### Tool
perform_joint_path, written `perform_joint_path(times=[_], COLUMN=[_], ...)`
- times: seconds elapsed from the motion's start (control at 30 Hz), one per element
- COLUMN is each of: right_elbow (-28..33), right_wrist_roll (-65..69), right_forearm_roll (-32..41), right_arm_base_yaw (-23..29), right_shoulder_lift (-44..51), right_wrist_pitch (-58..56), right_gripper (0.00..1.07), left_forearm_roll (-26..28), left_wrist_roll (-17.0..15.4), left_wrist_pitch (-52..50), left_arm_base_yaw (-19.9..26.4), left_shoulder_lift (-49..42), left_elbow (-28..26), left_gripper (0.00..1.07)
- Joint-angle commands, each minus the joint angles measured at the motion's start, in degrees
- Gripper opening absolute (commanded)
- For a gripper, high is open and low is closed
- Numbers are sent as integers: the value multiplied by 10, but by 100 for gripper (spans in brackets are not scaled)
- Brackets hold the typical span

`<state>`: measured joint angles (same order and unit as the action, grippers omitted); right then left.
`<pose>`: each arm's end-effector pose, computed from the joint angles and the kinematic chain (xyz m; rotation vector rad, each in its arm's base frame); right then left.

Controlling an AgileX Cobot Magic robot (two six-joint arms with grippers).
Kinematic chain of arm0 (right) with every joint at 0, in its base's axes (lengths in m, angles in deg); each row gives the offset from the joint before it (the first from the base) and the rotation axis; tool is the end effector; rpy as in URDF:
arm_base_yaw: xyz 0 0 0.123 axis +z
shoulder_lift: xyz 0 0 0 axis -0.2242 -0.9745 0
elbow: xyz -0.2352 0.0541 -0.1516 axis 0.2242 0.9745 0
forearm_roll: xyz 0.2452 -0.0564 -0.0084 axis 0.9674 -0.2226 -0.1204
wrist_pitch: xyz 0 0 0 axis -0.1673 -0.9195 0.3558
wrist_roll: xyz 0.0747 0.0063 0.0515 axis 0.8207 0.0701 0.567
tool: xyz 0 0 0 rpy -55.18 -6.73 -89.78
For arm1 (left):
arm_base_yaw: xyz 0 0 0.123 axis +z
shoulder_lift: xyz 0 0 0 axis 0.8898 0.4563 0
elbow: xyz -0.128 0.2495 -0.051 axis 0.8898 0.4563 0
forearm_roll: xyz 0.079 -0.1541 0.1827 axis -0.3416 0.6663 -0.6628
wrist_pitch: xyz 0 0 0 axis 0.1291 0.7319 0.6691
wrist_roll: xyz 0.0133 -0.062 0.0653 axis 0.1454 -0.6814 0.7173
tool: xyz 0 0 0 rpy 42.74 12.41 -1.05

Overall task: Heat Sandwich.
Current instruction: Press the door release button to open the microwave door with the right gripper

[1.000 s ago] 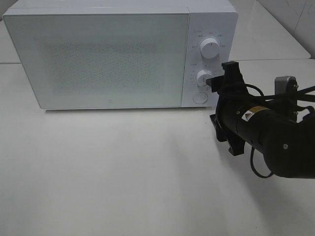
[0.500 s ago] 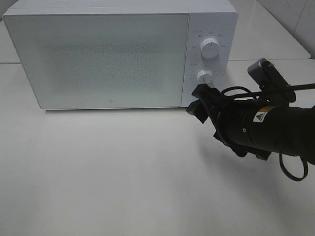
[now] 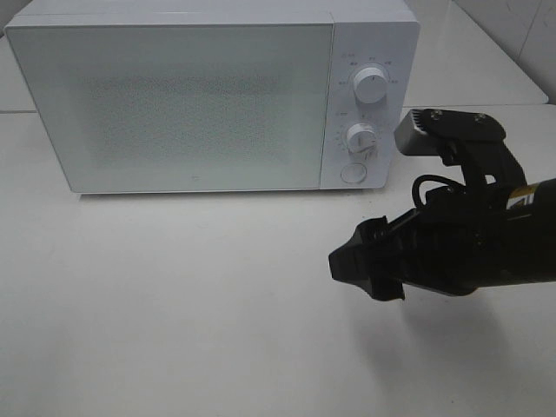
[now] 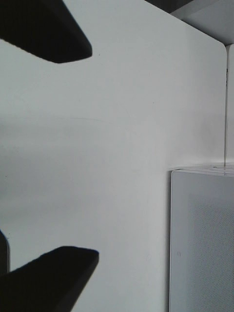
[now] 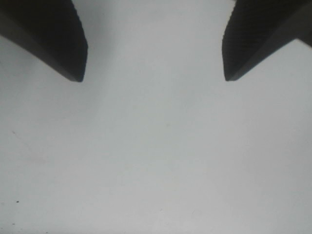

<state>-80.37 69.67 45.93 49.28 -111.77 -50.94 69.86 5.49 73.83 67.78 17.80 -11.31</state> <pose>0.1784 0.1363 0.2020 -0.3252 2.3824 0.5449 -0.0083 -0.0099 0.2810 -0.0129 2.0385 -0.0416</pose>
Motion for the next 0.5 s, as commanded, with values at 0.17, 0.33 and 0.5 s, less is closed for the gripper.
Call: perform_joint_path(times=[0.17, 0.33, 0.5], right_elbow=[-64, -90, -98], right_wrist_roll=[-19, -17, -4], right_forearm_roll=[-128, -167, -171], right_arm_base_yaw=[-4, -4, -4], right_shoulder_lift=[57, 96, 154], right_wrist_pitch=[-234, -339, -413], right_gripper=[75, 75, 75], left_forearm_roll=[1, 1, 1], left_wrist_roll=[-3, -3, -3], left_wrist_pitch=[-7, -7, -7], left_arm_base_yaw=[2, 2, 2], left_shoulder_lift=[-13, -13, -13], left_elbow=[1, 1, 1], left_gripper=[98, 98, 98])
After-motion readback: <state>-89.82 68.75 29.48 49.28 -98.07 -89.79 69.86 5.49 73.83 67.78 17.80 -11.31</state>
